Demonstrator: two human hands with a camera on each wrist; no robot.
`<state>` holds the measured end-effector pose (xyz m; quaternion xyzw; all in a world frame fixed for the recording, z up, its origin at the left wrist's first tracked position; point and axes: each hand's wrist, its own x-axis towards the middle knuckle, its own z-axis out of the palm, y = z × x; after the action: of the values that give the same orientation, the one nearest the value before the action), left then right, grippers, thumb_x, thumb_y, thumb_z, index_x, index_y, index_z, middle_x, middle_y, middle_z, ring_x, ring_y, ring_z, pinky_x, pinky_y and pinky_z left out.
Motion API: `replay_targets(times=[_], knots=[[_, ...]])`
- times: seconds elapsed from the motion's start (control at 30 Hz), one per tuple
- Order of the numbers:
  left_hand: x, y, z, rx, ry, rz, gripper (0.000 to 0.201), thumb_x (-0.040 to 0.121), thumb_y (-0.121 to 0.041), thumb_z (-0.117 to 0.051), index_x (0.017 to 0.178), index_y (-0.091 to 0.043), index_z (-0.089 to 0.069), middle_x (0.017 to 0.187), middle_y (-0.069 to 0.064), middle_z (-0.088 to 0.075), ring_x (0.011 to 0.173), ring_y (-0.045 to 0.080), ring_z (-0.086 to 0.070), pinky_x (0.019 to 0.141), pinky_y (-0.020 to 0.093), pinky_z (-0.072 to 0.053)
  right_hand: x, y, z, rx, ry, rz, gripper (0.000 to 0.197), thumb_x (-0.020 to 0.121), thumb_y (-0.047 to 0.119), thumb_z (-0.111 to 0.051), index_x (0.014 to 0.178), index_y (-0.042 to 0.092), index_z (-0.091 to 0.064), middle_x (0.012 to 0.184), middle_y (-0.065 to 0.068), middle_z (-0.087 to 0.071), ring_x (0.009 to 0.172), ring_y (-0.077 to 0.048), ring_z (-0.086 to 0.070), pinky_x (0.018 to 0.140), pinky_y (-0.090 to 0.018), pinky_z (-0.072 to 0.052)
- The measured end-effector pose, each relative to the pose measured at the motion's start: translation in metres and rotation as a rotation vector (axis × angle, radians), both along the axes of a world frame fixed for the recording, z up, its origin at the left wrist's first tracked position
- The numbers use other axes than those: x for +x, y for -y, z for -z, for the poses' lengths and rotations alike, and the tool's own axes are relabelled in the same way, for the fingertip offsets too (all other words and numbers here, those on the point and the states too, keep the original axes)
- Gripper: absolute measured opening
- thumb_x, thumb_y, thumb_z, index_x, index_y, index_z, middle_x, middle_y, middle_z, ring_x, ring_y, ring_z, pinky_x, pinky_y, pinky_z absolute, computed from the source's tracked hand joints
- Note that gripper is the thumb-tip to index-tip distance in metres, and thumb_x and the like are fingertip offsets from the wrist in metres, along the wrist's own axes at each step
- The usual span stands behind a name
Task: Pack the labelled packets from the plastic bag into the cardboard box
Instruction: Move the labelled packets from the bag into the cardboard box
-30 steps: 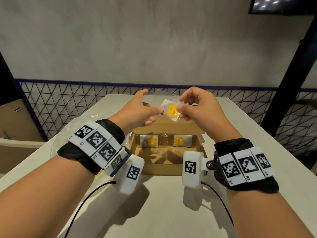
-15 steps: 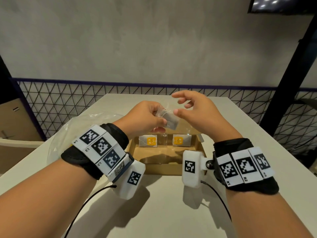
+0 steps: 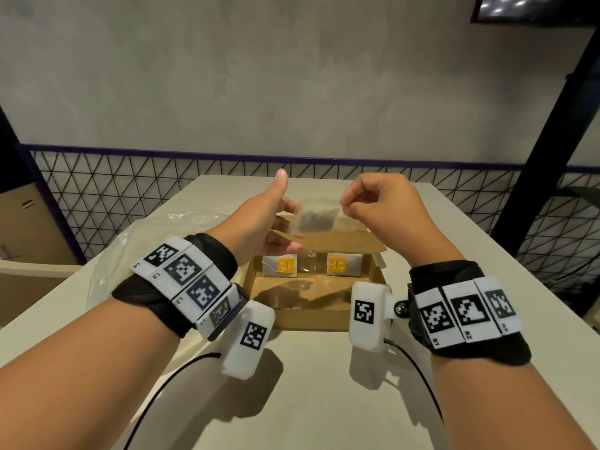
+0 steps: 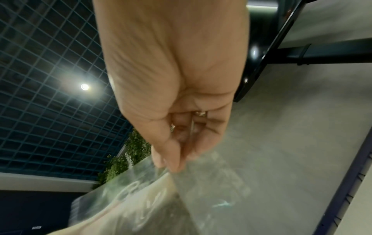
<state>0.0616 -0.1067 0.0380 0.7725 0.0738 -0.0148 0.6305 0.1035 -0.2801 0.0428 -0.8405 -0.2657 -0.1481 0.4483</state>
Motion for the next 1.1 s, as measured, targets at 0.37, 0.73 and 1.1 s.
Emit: replay_targets(times=[0.37, 0.73, 1.1], knots=[[-0.003, 0.005, -0.001, 0.169, -0.129, 0.218, 0.028, 0.094, -0.037, -0.047, 0.113, -0.019, -0.055, 0.106, 0.006, -0.062, 0.094, 0.02, -0.058, 0.081, 0.031, -0.049, -0.004, -0.004, -0.002, 0.103, 0.062, -0.034, 0.027, 0.08, 0.0, -0.063, 0.069, 0.025, -0.064, 0.08, 0.01, -0.063, 0.084, -0.008, -0.061, 0.077, -0.018, -0.052], [0.003, 0.004, 0.0, 0.457, 0.207, 0.044, 0.009, 0.078, -0.01, -0.072, 0.078, -0.016, -0.065, 0.072, -0.002, -0.063, 0.067, 0.011, -0.057, 0.06, 0.018, -0.05, -0.003, -0.003, 0.001, -0.292, 0.091, 0.007, 0.04, 0.082, 0.002, -0.053, 0.112, 0.025, -0.062, 0.13, 0.007, -0.051, 0.124, -0.013, -0.042, 0.1, -0.026, -0.031], [0.009, 0.008, 0.005, 0.647, 0.296, -0.001, 0.01, 0.084, -0.022, -0.068, 0.09, -0.017, -0.073, 0.08, -0.004, -0.065, 0.074, 0.007, -0.055, 0.066, 0.019, -0.046, 0.0, -0.011, 0.012, -0.321, 0.049, -0.022, 0.02, 0.082, 0.003, -0.06, 0.077, 0.023, -0.06, 0.074, 0.008, -0.06, 0.074, -0.01, -0.057, 0.065, -0.019, -0.044]])
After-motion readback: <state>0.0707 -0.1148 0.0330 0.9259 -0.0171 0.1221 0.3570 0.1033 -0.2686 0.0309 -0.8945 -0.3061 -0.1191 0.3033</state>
